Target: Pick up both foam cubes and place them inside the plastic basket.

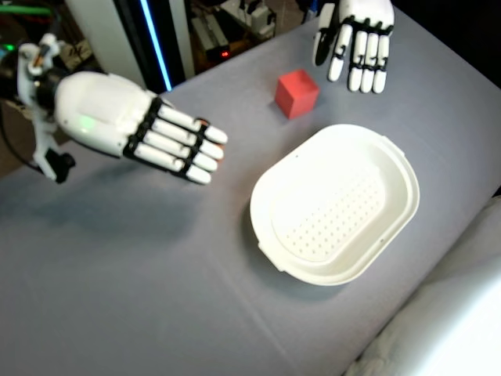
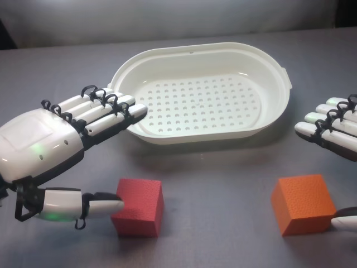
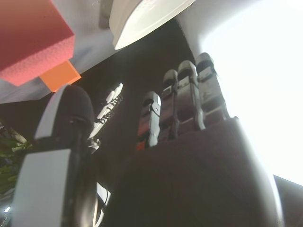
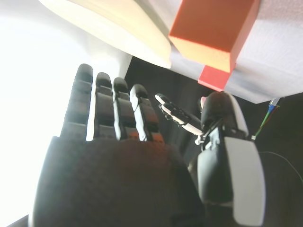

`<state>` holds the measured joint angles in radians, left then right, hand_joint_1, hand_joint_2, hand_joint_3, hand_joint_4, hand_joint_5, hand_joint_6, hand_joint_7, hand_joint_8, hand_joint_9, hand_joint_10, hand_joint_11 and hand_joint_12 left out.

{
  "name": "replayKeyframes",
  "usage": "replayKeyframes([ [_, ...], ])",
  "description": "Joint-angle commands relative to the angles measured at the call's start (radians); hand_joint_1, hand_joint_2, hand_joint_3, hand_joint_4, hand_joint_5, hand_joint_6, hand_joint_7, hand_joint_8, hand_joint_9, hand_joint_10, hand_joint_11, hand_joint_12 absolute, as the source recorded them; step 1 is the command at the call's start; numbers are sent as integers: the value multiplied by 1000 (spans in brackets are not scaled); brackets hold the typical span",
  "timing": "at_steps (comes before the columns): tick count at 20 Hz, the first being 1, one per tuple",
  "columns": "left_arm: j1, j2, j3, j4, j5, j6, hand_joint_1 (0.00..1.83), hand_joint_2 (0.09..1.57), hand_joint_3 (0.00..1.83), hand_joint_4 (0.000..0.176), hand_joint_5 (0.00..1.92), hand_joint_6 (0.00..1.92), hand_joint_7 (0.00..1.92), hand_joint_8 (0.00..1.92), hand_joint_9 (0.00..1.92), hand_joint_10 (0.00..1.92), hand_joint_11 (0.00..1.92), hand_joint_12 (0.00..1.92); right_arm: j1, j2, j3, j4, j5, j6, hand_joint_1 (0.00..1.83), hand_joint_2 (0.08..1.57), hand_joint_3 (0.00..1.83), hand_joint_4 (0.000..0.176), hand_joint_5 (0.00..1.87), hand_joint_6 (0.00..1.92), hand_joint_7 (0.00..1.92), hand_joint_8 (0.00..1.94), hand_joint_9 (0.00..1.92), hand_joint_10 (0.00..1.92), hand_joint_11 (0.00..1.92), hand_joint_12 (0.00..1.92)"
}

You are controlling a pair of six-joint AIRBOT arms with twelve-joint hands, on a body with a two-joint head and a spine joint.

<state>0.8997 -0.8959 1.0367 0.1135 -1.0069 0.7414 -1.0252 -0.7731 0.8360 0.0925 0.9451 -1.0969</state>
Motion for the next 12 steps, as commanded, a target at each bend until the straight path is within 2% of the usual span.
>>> replayKeyframes([
  [1, -15, -1, 3, -6, -107, -5, 501, 1041, 20, 50, 0, 0, 0, 0, 0, 0, 0, 0, 8, -1, 6, 2, 111, 3, 473, 1111, 13, 0, 0, 0, 0, 0, 0, 0, 0, 0],
  [3, -16, -1, 3, -1, -103, -8, 504, 1031, 12, 44, 0, 0, 0, 0, 0, 0, 0, 0, 8, -3, 8, 2, 103, 4, 486, 1100, 5, 0, 0, 0, 0, 0, 0, 0, 0, 0],
  [5, -16, -6, 7, 10, -84, -19, 521, 1005, 0, 56, 0, 0, 0, 0, 0, 0, 0, 0, 8, -15, 19, 1, 86, 18, 484, 1083, 0, 0, 0, 0, 0, 0, 0, 0, 0, 0],
  [9, -22, -45, 35, 59, -19, -77, 569, 951, 0, 26, 0, 0, 0, 0, 0, 0, 0, 0, 9, -66, 65, -8, 43, 80, 441, 1054, 0, 0, 0, 0, 0, 0, 0, 0, 0, 0],
  [11, -27, -71, 53, 78, 17, -99, 580, 953, 0, 35, 0, 0, 0, 0, 16, 6, 4, 2, 24, -102, 93, -9, 1, 91, 497, 1033, 0, 0, 0, 0, 0, 0, 0, 0, 0, 0],
  [12, -28, -86, 65, 90, 38, -114, 621, 911, 34, 30, 0, 0, 19, 4, 63, 30, 0, 283, 34, -120, 107, -9, -19, 91, 528, 1022, 0, 0, 0, 0, 0, 0, 0, 0, 0, 0],
])
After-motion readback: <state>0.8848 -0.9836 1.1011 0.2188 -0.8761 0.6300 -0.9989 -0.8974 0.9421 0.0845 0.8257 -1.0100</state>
